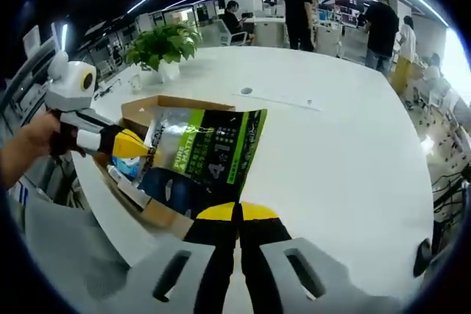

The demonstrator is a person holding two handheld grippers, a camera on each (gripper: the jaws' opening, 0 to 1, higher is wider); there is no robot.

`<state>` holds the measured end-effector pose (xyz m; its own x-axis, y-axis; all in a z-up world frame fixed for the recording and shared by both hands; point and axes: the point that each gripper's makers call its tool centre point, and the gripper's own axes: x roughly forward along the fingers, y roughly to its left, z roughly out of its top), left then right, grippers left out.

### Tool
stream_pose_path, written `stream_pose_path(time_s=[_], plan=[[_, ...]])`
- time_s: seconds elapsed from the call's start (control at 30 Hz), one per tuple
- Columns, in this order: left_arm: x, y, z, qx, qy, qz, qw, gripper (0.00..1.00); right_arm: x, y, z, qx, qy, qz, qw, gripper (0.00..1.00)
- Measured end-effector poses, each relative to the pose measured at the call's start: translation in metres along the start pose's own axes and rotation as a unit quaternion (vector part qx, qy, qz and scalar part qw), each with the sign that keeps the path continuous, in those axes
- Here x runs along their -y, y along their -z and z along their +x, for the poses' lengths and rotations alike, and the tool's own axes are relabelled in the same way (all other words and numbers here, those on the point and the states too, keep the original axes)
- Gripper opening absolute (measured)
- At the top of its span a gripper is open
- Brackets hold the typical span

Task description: Operate the shoe box by opening the lid, removing the specified soft item, and placing it in the target area until the item is outside and the box remains undamaged.

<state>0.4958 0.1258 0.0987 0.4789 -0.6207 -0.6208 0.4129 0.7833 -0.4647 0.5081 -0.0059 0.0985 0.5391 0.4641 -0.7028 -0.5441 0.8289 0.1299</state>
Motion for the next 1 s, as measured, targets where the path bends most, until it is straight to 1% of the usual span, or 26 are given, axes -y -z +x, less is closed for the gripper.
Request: stream_pose_path(time_s=[0.13, 0.27, 0.43, 0.53, 0.67, 0.7, 0.77, 0.8, 0.83, 0.87, 0.9, 1.0], plan=[[0.004, 0.002, 0.012, -0.009, 0.002, 0.003, 1.0000, 0.00, 0.011, 0.008, 0.003, -0.012, 0.004, -0.002, 0.9999, 0.00], [0.004, 0.004, 0.027, -0.021, 0.001, -0.003, 0.9998, 0.00, 0.023, 0.017, 0.008, -0.022, 0.008, 0.003, 0.9997, 0.00], [0.003, 0.010, 0.046, -0.038, -0.002, 0.002, 0.9993, 0.00, 0.035, 0.028, 0.015, -0.033, 0.012, 0.005, 0.9994, 0.00], [0.001, 0.012, 0.057, -0.047, -0.008, 0.007, 0.9988, 0.00, 0.041, 0.033, 0.020, -0.035, 0.013, 0.006, 0.9993, 0.00], [-0.002, 0.014, 0.066, -0.058, -0.017, 0.019, 0.9980, 0.00, 0.047, 0.040, 0.030, -0.035, 0.017, -0.002, 0.9992, 0.00], [-0.005, 0.015, 0.070, -0.063, -0.022, 0.023, 0.9975, 0.00, 0.048, 0.041, 0.032, -0.036, 0.017, -0.002, 0.9992, 0.00], [-0.010, 0.021, 0.077, -0.083, -0.031, 0.025, 0.9957, 0.00, 0.049, 0.044, 0.038, -0.036, 0.017, -0.007, 0.9992, 0.00], [-0.006, 0.019, 0.080, -0.079, -0.022, 0.022, 0.9964, 0.00, 0.052, 0.047, 0.041, -0.041, 0.024, -0.016, 0.9987, 0.00], [-0.006, 0.019, 0.082, -0.084, -0.024, 0.016, 0.9960, 0.00, 0.059, 0.051, 0.042, -0.053, 0.039, -0.040, 0.9970, 0.00], [-0.007, 0.019, 0.084, -0.086, -0.030, 0.026, 0.9955, 0.00, 0.056, 0.051, 0.046, -0.043, 0.030, -0.038, 0.9979, 0.00], [-0.008, 0.018, 0.086, -0.086, -0.036, 0.034, 0.9950, 0.00, 0.057, 0.053, 0.048, -0.045, 0.030, -0.037, 0.9979, 0.00], [-0.008, 0.021, 0.093, -0.098, -0.039, 0.038, 0.9937, 0.00, 0.063, 0.058, 0.052, -0.049, 0.034, -0.037, 0.9976, 0.00]])
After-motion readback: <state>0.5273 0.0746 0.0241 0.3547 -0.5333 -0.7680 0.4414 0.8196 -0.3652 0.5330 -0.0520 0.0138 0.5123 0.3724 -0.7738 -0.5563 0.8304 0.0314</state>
